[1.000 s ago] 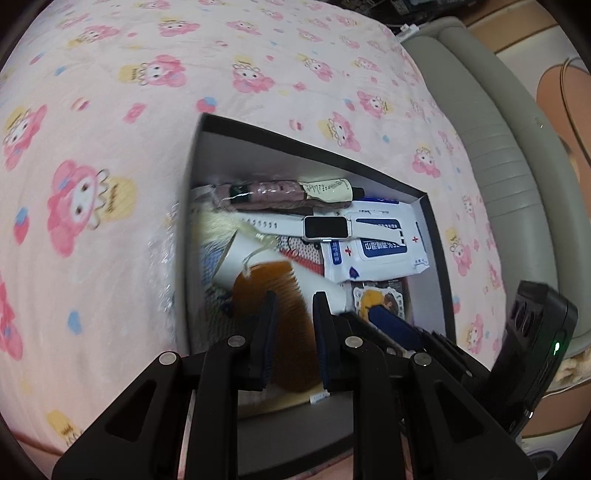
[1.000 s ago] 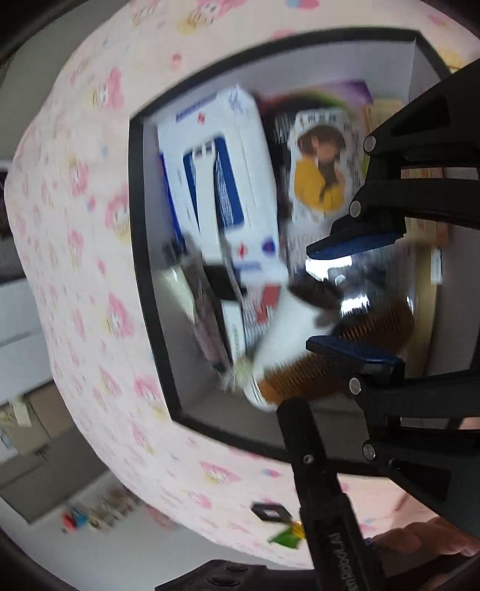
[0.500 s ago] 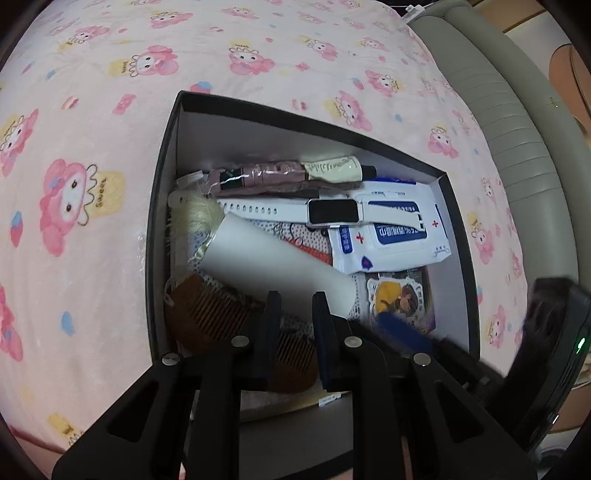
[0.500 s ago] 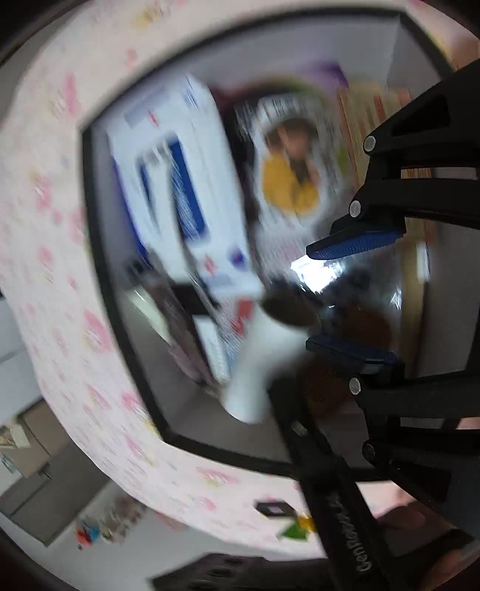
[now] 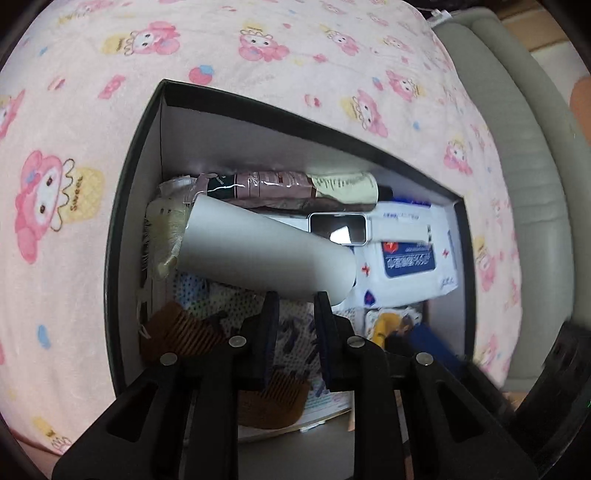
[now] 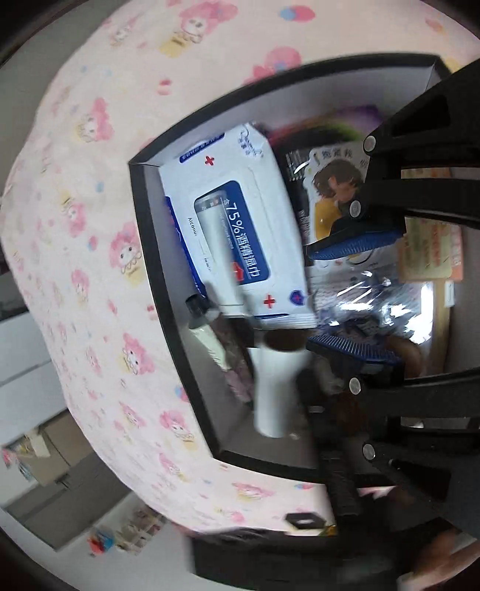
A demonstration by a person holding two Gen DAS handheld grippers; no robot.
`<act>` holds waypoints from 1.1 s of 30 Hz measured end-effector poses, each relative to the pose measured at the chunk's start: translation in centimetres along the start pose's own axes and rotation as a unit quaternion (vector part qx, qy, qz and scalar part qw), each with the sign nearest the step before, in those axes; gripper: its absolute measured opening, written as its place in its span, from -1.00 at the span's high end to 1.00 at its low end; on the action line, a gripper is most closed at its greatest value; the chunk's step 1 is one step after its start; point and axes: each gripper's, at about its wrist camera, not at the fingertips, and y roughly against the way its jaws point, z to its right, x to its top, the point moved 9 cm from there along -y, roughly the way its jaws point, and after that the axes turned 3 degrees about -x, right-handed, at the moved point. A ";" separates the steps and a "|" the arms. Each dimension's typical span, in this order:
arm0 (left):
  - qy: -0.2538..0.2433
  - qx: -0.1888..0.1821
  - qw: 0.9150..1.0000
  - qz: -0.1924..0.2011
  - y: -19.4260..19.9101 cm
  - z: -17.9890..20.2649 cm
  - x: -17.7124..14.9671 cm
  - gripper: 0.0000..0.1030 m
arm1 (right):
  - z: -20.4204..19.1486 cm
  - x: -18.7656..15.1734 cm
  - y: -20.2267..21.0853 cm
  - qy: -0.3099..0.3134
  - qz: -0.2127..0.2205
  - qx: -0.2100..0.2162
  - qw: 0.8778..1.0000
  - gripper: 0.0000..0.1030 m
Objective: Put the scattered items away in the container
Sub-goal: 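Press the comb flat into the box with the left gripper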
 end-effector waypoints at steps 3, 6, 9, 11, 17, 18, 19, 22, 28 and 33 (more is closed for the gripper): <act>-0.018 0.008 1.000 0.009 1.3 0.2 -0.6 0.56 | -1.5 -1.2 -0.2 0.043 -0.026 0.006 0.999 0.25; -0.023 -0.002 1.000 0.006 2.7 0.2 -1.5 0.54 | -3.6 -2.0 -0.7 0.075 -0.058 0.047 0.994 0.24; -0.018 -0.001 1.000 -0.002 3.4 -0.2 -2.2 0.45 | -5.7 -3.3 -0.9 0.119 -0.085 0.085 0.986 0.16; -0.007 0.000 1.000 -0.013 3.6 -0.7 -2.7 0.47 | -6.8 -4.6 -1.4 0.156 -0.105 0.087 0.978 0.16; 0.015 0.006 1.000 -0.026 4.2 -1.9 -3.8 0.42 | -6.7 -5.6 -2.5 0.179 -0.124 0.049 0.975 0.06; 0.016 0.008 1.000 -0.026 4.3 -2.0 -3.9 0.41 | -6.5 -5.6 -2.8 0.176 -0.125 0.040 0.976 0.05; 0.018 0.008 0.999 -0.026 4.3 -2.0 -4.0 0.41 | -6.1 -5.3 -2.8 0.172 -0.121 0.032 0.977 0.02; 0.014 0.012 0.999 -0.026 4.2 -1.7 -4.0 0.37 | -5.1 -4.6 -2.8 0.160 -0.110 0.009 0.981 0.01; -0.027 0.059 0.998 -0.011 4.1 -1.5 -3.9 0.31 | -2.9 -3.2 -2.8 0.136 -0.088 -0.039 0.986 0.01; -0.061 0.089 0.994 -0.006 4.0 -1.2 -4.1 0.31 | -0.4 -1.4 -1.5 0.088 -0.056 -0.061 0.993 0.01</act>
